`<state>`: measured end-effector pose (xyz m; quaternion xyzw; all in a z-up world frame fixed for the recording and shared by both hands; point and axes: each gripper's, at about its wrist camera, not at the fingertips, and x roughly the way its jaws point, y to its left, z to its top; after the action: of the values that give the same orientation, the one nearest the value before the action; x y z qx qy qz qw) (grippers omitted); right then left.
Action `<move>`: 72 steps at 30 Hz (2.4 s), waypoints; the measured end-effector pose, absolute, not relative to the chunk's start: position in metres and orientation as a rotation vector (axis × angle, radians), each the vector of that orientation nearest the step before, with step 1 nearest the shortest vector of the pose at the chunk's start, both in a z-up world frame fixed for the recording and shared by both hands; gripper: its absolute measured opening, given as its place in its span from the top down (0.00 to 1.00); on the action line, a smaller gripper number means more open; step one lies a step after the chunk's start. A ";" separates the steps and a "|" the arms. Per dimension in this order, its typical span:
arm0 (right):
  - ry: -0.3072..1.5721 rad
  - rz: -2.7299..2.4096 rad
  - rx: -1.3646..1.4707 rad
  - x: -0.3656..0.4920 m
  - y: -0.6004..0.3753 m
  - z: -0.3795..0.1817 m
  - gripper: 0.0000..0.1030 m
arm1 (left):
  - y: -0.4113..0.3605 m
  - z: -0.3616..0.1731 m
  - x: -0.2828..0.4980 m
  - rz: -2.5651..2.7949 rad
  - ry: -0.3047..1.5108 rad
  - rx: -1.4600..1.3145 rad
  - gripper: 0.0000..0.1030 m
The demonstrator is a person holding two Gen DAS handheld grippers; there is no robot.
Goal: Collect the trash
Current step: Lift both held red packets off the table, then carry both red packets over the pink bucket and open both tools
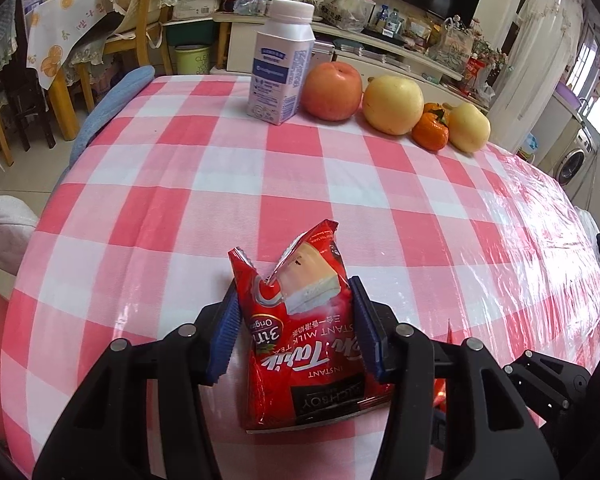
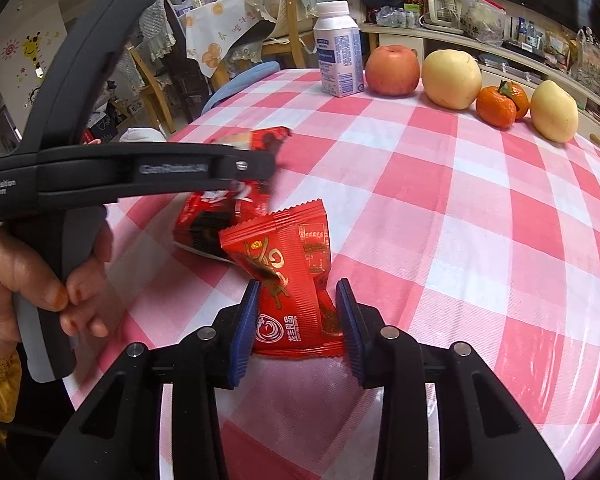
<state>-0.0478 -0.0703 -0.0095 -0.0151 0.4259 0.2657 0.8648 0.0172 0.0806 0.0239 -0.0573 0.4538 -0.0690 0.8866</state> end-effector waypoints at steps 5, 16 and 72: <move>0.882 0.549 -0.039 -0.050 -0.068 -0.008 0.66 | 0.093 0.033 0.010 -0.135 0.917 -0.128 0.49; 0.864 0.515 -0.026 -0.052 -0.068 -0.005 0.71 | 0.124 0.056 -0.008 -0.090 0.854 -0.143 0.48; 0.733 0.729 -0.063 -0.077 0.102 0.088 0.71 | 0.321 0.120 -0.071 0.386 0.630 -0.269 0.48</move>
<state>-0.0768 0.1016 0.0879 -0.0300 0.3503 0.3484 0.8689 -0.0713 0.3206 0.1196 -0.1311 0.3068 0.1878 0.9238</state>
